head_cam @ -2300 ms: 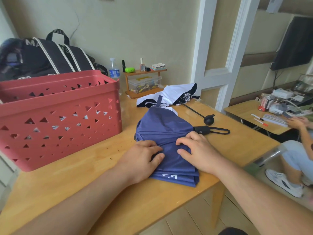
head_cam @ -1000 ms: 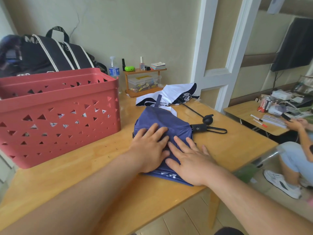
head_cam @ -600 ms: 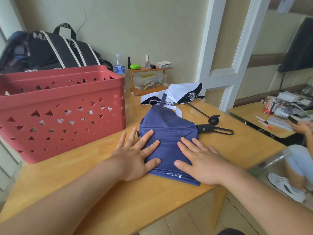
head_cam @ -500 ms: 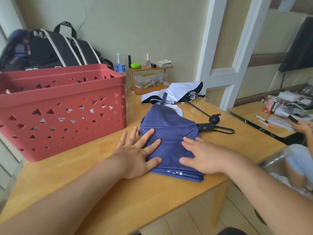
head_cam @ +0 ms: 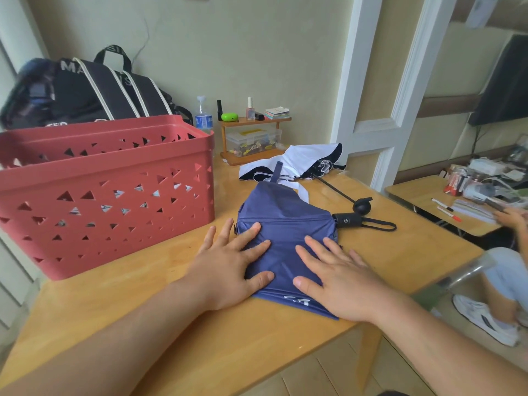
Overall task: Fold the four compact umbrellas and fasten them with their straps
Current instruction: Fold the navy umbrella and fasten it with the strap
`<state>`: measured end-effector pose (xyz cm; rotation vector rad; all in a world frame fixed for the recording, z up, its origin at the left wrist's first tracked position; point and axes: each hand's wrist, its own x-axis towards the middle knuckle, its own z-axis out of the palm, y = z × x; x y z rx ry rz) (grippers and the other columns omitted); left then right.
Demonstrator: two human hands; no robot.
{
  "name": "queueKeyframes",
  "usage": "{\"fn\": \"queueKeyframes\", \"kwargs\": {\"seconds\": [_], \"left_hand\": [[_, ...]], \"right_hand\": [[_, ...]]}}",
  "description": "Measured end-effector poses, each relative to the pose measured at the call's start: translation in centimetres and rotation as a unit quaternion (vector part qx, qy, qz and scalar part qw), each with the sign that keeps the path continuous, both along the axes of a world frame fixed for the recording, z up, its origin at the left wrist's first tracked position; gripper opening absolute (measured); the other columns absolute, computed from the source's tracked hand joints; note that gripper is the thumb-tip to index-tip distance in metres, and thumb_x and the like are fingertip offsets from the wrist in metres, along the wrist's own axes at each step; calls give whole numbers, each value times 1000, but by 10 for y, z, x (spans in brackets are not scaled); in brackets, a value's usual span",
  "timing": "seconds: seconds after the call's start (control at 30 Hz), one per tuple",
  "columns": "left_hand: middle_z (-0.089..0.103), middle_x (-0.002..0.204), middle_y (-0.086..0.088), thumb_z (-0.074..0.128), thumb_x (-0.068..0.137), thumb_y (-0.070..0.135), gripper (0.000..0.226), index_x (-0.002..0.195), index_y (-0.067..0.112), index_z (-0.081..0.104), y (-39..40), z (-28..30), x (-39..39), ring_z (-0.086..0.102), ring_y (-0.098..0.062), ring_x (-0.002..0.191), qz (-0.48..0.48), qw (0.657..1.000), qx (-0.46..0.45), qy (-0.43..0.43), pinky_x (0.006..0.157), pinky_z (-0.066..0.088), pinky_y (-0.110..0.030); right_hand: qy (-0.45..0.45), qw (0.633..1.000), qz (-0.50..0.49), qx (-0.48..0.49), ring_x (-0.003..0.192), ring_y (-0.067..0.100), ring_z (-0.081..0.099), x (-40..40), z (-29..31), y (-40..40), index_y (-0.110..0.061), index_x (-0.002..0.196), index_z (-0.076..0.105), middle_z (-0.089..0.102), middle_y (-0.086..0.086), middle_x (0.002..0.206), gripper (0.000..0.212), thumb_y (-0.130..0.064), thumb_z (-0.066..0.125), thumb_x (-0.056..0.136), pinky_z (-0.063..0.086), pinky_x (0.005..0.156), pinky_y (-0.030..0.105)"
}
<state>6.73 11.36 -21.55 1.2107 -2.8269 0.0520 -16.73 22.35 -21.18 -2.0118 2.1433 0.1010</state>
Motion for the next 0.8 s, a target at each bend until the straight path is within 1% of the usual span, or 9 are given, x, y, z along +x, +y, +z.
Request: {"fn": "queueKeyframes", "kwargs": {"seconds": [0.03,0.07,0.1,0.17,0.27,0.4,0.5,0.6,0.8], "left_hand": [[33,165,17,31,94,76,58,145,55,51,-4,5,-3,20,-27,157,-14,998,-46,42,127,14,-52],[58,144,14,38,94,67,48,125,49,70,-11,9,-7,43,-26,143,-24,992,-89,91,119,31,-48],[68,121,12,43,93,58,40,109,43,76,-20,14,-12,56,-26,123,-21,983,-119,141,106,42,-44],[65,108,3,52,90,44,31,112,39,74,-43,26,-25,58,-30,106,25,969,-101,224,95,48,-42],[58,130,-9,59,92,40,52,144,34,54,-69,50,-50,52,-35,124,144,943,66,293,108,45,-45],[60,140,-5,68,93,45,66,152,25,46,-90,60,-74,60,-30,123,211,867,244,381,103,53,-44],[69,124,-1,80,85,43,66,143,26,55,-94,51,-78,69,-25,108,214,843,254,424,95,59,-45],[74,102,6,82,86,37,42,123,30,64,-81,50,-74,73,-18,93,186,836,204,474,88,61,-40],[78,87,4,86,85,21,36,112,36,67,-28,48,-51,75,-14,85,92,760,201,612,82,60,-34]], "right_hand": [[0,1000,1,-2,156,11,-24,1,-1,0,-56,158,-10,-27,-25,165,69,-79,10,96,-6,127,49],[-2,1000,2,-4,156,11,-23,1,-1,-1,-59,156,-10,-26,-25,165,66,-79,10,97,-6,127,50],[-5,1000,3,-7,156,11,-23,1,-1,-1,-61,155,-10,-26,-25,165,64,-78,10,97,-6,127,50],[-6,1000,6,-9,156,12,-23,0,-2,-1,-63,155,-9,-26,-25,166,63,-79,10,96,-6,127,50],[-9,1000,7,-10,156,12,-23,-1,-2,-1,-63,154,-9,-26,-25,165,64,-80,10,95,-6,127,51],[-18,1000,2,-19,157,11,-21,-2,-3,-1,-64,154,-8,-24,-26,166,65,-82,10,94,-5,127,51],[-24,999,2,-22,157,11,-20,-2,-3,-1,-64,154,-8,-23,-26,166,65,-82,11,94,-5,127,52],[-25,999,4,-24,157,12,-20,-1,-4,0,-63,154,-8,-22,-26,166,66,-83,10,93,-4,127,52],[-24,1000,5,-19,157,12,-20,-1,-2,0,-62,155,-8,-23,-26,166,68,-83,9,93,-4,127,53]]}}
